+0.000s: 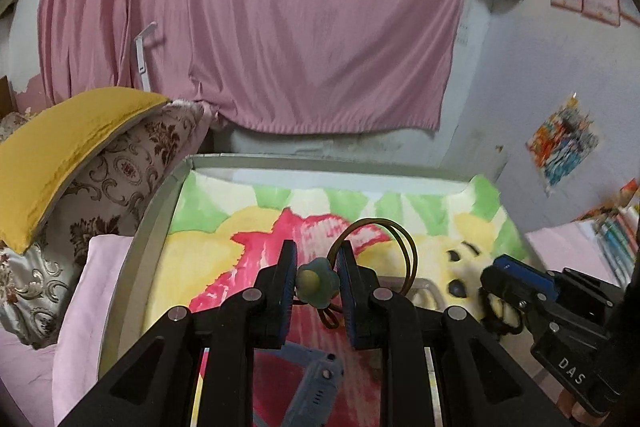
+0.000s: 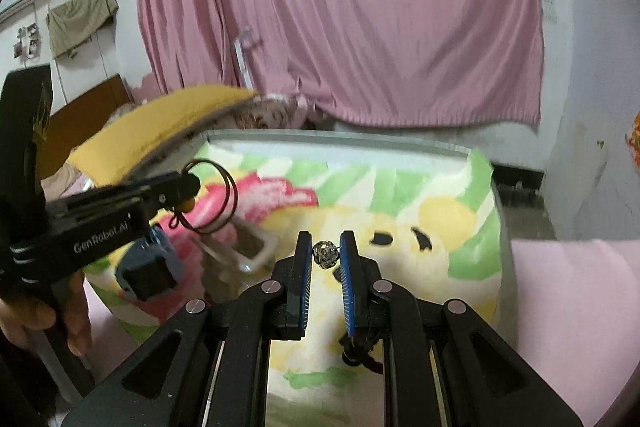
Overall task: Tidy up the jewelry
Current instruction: 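Carry the beaded hair tie with the left tool while the right tool carries the ring over the tray, then open both tools over the tray to release the hair tie and ring, then withdraw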
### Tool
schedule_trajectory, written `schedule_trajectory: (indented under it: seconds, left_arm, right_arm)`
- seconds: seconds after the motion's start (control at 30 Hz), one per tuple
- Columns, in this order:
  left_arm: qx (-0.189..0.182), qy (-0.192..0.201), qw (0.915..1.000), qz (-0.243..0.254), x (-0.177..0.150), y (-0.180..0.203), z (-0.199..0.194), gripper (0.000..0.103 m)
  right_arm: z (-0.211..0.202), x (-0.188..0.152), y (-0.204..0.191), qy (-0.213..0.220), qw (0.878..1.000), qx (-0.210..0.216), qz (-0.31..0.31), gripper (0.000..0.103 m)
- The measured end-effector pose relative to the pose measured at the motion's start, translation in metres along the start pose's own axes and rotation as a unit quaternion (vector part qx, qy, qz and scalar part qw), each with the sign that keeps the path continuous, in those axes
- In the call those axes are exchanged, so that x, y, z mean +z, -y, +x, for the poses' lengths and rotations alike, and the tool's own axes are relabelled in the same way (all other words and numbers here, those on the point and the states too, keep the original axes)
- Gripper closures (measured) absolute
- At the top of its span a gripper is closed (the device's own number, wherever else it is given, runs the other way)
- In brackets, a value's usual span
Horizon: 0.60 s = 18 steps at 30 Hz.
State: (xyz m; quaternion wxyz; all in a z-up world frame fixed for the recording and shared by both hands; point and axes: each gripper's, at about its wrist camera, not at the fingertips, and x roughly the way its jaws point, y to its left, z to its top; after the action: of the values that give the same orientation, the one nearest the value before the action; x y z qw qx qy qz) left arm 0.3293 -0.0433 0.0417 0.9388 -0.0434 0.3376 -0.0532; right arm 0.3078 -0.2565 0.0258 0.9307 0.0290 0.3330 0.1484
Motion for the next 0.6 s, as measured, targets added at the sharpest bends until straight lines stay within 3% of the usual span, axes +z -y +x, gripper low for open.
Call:
schedule_trajectory:
  seconds: [0.37,0.6]
  left_arm:
    - [0.021,-0.059,0.998,0.013,-0.002,0.002,0.021,0.084]
    - [0.011,-0.066,0.9977,0.006,-0.001,0.0,0.018,0.083]
  right_arm:
    - [0.022,-0.007,0.0,-0.05,0.999,0.003,-0.006,0.091]
    - [0.026,-0.002,-0.003,-0.056,0.998,0.006,-0.002,0.09]
